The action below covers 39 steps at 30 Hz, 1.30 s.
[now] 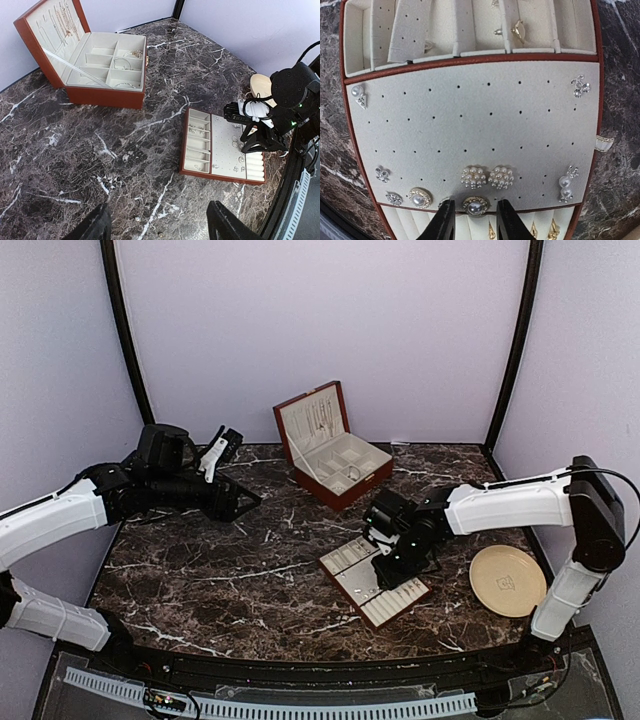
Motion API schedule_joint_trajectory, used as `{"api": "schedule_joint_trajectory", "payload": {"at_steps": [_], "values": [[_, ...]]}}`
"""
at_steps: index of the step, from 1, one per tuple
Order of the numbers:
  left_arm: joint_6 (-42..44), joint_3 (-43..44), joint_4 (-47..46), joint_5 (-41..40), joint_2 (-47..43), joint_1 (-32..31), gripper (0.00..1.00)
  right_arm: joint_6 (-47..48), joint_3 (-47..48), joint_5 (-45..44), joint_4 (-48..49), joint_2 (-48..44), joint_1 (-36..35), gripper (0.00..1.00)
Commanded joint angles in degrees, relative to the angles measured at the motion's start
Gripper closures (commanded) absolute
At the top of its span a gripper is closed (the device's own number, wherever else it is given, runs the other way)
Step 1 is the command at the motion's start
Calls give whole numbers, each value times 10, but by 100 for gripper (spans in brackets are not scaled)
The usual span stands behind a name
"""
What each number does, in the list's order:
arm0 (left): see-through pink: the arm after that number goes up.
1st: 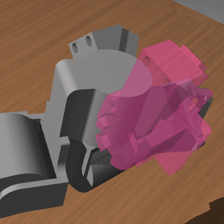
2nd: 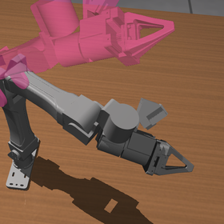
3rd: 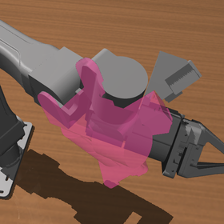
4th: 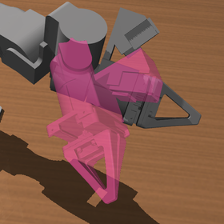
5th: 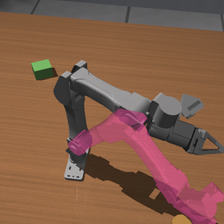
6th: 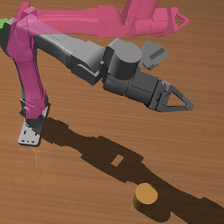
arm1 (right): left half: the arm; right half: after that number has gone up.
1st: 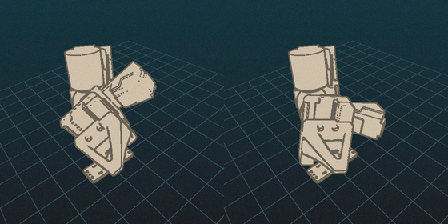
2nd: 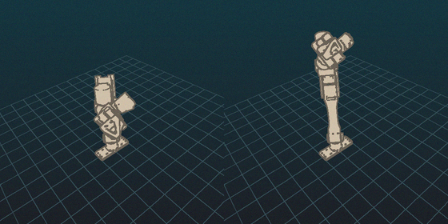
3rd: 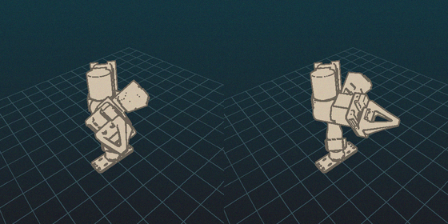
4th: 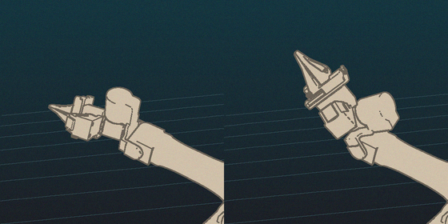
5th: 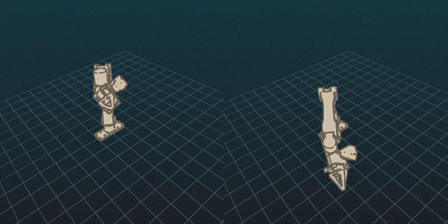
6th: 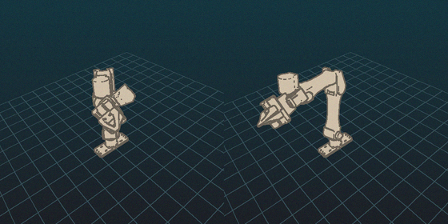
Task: Organize the mixed jewelry
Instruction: Adjust the earring on the earring holder, then pick up the earring from the center of the board.
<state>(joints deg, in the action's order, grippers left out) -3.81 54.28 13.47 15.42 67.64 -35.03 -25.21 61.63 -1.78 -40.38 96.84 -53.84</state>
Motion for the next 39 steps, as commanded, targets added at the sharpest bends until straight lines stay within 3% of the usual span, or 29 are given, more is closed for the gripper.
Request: {"api": "schedule_joint_trajectory", "payload": {"at_steps": [1,10,21,31,39], "values": [[-1,-9,-2,-1,-14,2,33,-10,17,-7,1,-29,-5,68],[4,-24,-15,-30,-29,2,32,-34,-14,-22,52,-97,-3,71],[-15,-36,-32,-48,39,-20,42,-47,-155,-6,292,-219,35,59],[-198,-98,-121,-16,137,-28,47,-91,-275,14,555,-265,58,35],[-260,-105,-156,-38,202,-28,51,-123,-308,20,601,-284,62,32]]}}
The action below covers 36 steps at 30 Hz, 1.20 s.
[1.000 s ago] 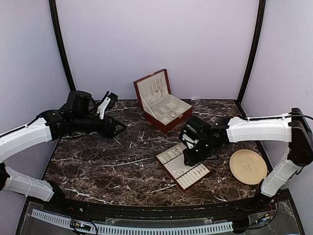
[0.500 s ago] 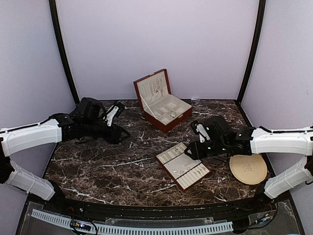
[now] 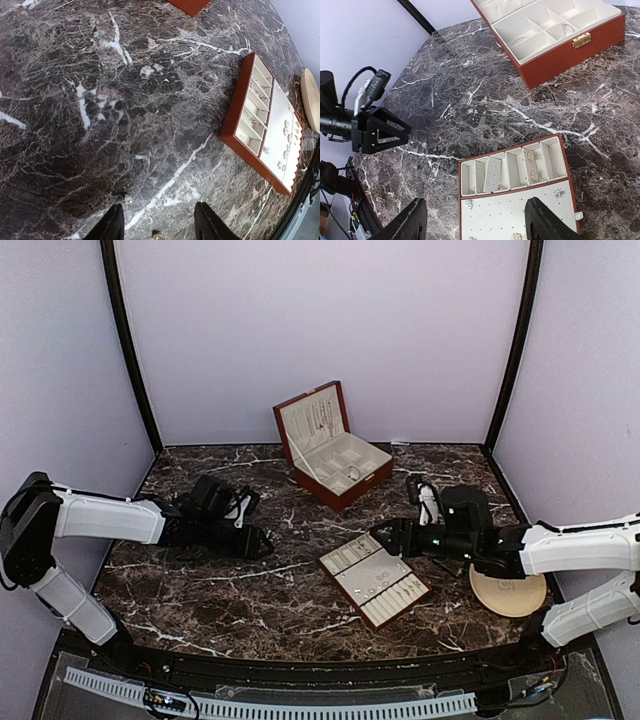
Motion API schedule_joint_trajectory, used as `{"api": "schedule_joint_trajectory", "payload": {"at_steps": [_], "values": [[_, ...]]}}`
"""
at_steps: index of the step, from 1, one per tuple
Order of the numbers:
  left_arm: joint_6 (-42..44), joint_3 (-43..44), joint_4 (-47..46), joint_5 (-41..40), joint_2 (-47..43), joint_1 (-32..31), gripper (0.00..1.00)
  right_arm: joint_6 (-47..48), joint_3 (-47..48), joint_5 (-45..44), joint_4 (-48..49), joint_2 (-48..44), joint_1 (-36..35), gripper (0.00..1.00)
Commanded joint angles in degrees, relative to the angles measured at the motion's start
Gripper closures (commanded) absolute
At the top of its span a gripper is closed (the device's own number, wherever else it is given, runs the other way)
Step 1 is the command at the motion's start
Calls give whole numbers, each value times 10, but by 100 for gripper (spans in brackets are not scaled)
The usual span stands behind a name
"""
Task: Organize the mixed jewelry
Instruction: Pick up the earring from the center of the board.
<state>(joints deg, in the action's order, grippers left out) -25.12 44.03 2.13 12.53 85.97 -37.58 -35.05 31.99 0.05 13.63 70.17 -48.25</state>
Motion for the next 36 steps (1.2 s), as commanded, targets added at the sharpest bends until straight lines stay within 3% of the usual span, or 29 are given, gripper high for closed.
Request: {"api": "schedule_joint_trajectory", "payload": {"at_steps": [1,8,17,27,36], "values": [[-51,0,-41,-14,27,-3,52,-26,-12,1,54,-17,8,32],[-18,-8,-42,-35,44,-3,61,-35,-35,20,57,-34,18,32],[84,-43,-110,-7,37,1,56,-36,-62,64,89,-31,31,31],[97,-48,-144,26,79,10,52,-31,-68,77,92,-33,33,31],[104,-46,-115,58,88,11,51,-36,-79,74,94,-42,33,31]]}}
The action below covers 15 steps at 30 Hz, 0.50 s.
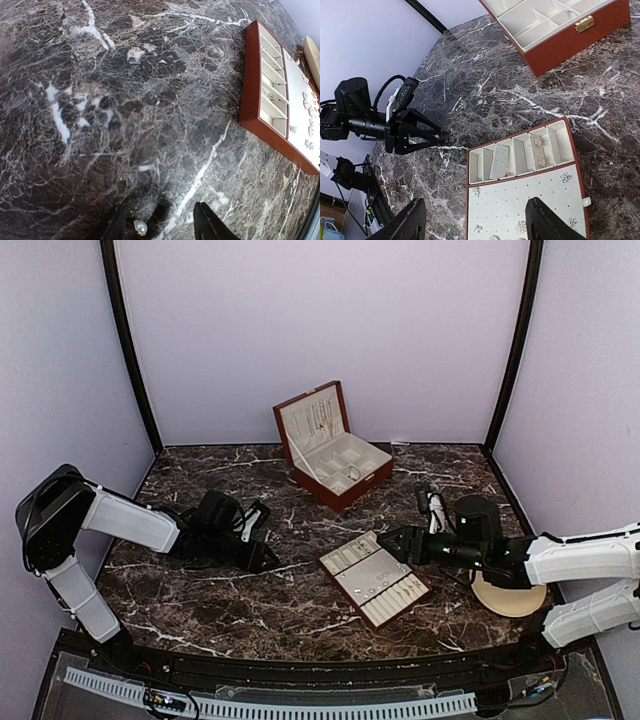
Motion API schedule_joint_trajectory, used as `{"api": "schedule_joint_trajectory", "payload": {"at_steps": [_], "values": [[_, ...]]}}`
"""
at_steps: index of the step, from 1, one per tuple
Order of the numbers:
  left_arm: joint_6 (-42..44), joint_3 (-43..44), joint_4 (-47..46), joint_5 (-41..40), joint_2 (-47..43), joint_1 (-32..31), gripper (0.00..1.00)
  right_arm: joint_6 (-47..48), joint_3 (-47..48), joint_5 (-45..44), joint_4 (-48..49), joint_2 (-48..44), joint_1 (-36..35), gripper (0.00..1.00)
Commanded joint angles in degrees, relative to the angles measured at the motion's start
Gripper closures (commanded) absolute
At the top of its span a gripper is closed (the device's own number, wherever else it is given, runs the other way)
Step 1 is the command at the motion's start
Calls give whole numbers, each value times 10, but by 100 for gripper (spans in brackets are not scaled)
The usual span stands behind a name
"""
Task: Organize the mixed jewelry
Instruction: Pick up the earring from the center of the board.
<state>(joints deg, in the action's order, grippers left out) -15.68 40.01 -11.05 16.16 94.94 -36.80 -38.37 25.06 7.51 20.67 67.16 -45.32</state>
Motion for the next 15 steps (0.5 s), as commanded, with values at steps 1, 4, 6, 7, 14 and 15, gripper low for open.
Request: {"api": "schedule_joint_trajectory", "payload": {"at_steps": [1,4,6,7,14,15], "values": [[7,-11,17,28,-4,4,51,-3,-11,-1,23,-13,4,31],[-5,-26,17,43,-13,3,51,-4,-11,-2,24,-12,4,31],[-13,-39,16,49,-23,3,51,-4,-11,-2,24,-12,4,31],[-17,-46,14,52,-29,2,51,-4,-11,-3,24,-11,4,31],[-16,-66,31,45,-59,1,51,-2,-7,0,27,-3,4,31],[-13,-66,34,41,-60,1,52,-2,-7,1,29,-2,4,31]]}}
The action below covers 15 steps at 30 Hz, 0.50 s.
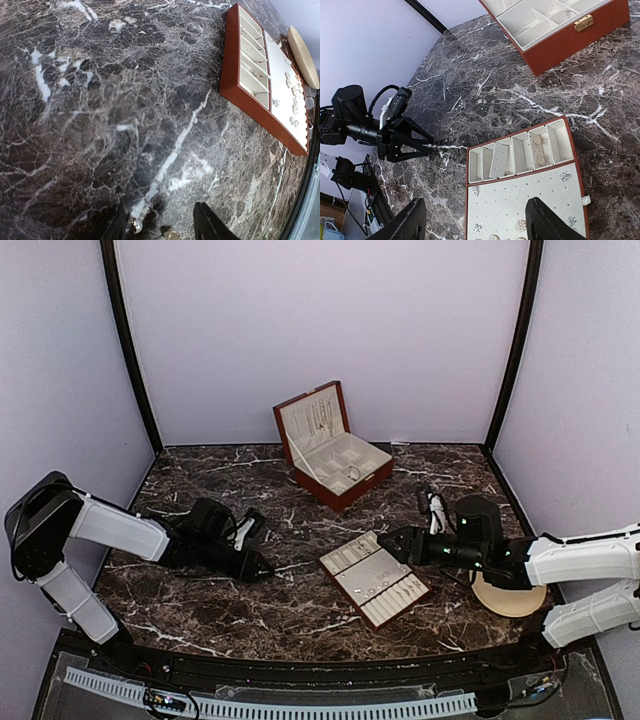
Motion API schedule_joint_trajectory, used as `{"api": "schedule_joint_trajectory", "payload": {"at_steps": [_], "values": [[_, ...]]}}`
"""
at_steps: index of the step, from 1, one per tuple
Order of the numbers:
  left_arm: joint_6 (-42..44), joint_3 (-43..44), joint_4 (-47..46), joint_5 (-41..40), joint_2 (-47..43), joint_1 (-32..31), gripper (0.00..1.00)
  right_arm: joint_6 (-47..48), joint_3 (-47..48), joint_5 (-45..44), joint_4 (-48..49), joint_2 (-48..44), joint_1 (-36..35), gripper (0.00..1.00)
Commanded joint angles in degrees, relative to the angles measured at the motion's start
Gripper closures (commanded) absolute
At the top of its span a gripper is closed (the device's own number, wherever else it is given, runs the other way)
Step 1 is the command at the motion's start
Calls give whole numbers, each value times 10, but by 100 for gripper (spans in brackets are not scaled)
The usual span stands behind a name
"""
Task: Organize the mixed jewelry
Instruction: Pick up the earring from the center of the board.
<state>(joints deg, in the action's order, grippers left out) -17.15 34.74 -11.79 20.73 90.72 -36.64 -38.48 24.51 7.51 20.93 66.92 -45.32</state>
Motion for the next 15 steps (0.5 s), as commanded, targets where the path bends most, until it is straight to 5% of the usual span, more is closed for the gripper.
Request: {"api": "schedule_joint_trajectory", "payload": {"at_steps": [1,15], "values": [[6,-12,46,-8,-16,0,53,-1,-1,3,26,1,4,31],[44,-15,92,-123,-73,-32,58,-1,-4,1,27,1,4,31]]}}
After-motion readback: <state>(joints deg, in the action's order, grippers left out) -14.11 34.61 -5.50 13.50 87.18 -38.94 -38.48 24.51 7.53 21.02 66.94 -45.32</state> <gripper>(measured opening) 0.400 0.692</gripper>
